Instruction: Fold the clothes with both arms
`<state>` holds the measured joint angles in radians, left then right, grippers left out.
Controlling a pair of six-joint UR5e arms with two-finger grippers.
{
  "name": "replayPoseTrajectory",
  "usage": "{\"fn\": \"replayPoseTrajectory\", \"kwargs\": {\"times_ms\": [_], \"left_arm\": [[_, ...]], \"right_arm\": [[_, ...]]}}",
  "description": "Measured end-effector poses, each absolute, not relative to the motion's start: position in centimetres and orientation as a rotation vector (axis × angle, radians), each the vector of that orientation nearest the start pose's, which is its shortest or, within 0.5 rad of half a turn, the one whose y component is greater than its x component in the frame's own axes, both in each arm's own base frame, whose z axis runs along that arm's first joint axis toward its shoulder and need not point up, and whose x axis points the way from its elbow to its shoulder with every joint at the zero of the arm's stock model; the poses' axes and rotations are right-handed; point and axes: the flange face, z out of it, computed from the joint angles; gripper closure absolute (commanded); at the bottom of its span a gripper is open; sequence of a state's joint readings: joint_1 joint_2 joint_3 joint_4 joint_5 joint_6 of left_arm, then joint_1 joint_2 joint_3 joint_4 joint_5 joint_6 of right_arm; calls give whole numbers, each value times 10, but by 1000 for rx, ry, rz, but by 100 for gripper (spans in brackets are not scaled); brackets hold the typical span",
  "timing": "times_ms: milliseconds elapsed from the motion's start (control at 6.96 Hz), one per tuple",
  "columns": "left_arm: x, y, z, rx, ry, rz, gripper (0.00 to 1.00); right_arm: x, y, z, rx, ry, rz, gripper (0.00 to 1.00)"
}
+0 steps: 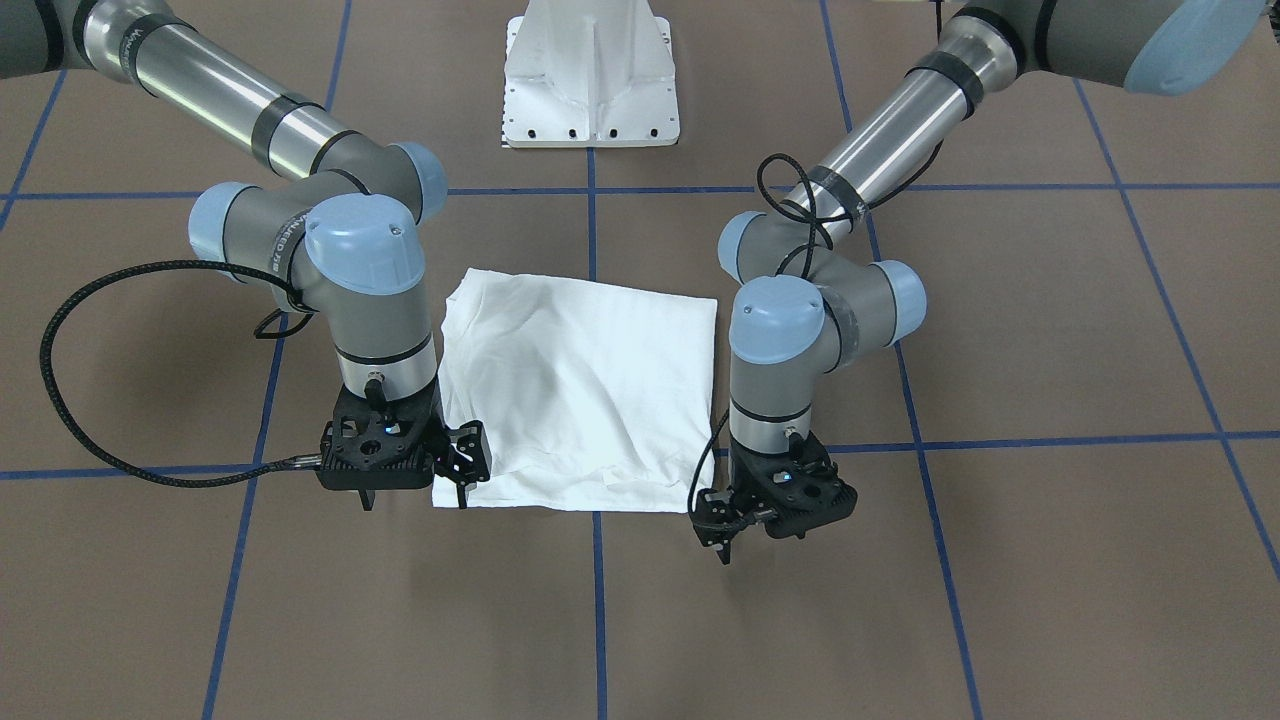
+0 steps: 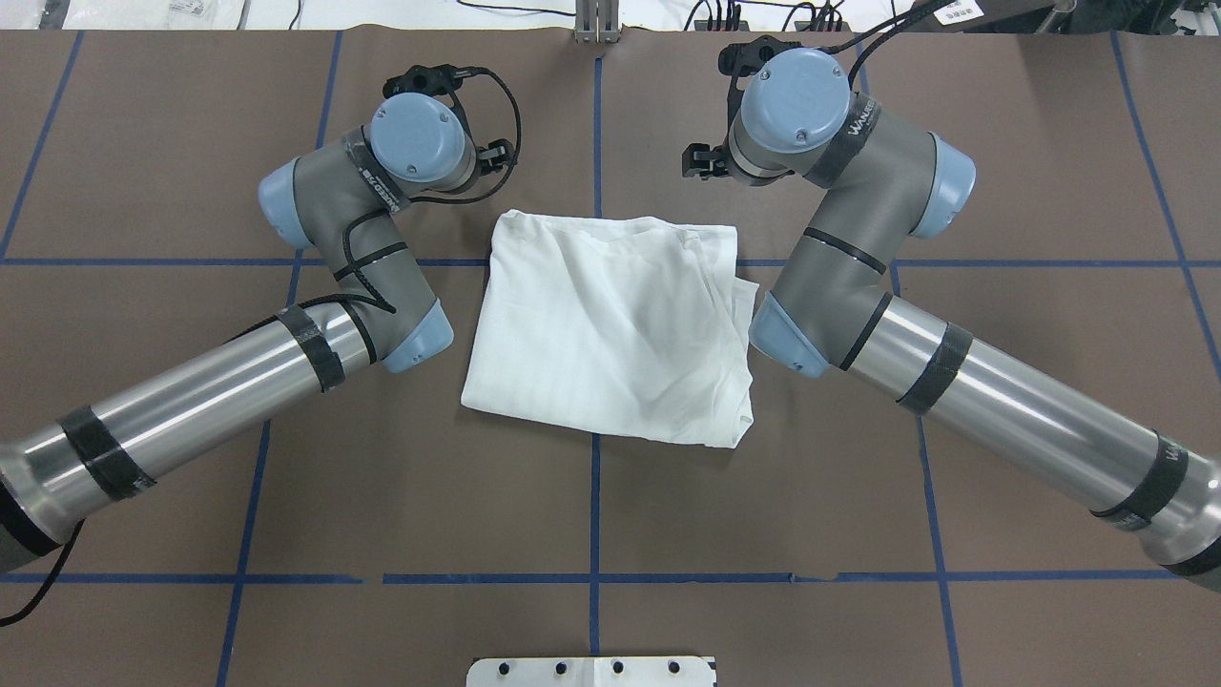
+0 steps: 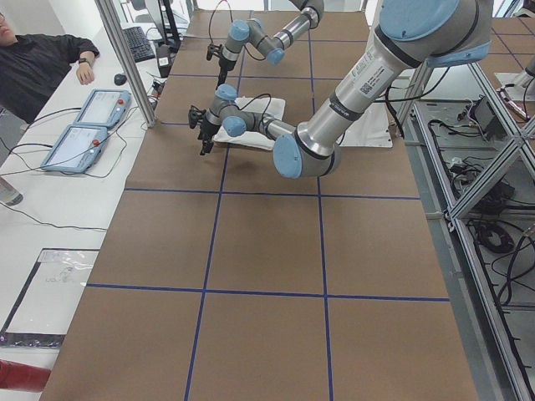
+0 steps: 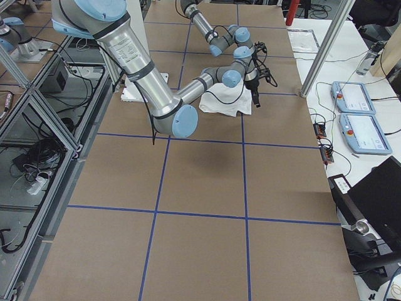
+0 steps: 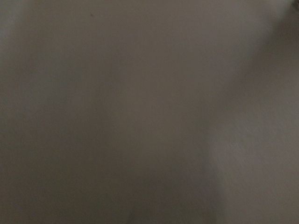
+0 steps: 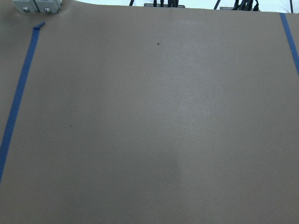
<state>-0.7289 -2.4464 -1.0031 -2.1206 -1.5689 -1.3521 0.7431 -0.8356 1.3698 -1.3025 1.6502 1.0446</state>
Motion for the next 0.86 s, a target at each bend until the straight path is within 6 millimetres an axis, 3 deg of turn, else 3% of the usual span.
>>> {"fn": "replayPoseTrajectory", "kwargs": {"times_ms": [288,575,719,862], "left_arm": [[529,-666,295,416,783,-475,0],[509,-646,280,422,837,-376,0],[485,-620,272,424,870,-287,0],[446,-591,258,439,875,-178,0]], "right_arm": [[-477,-608,275,414,-693,172,0],[-463,-604,275,376,-730,153,0],[-437,-596,281,347,-763,124,0],[-395,-583,285,320,-782,86,0]]}}
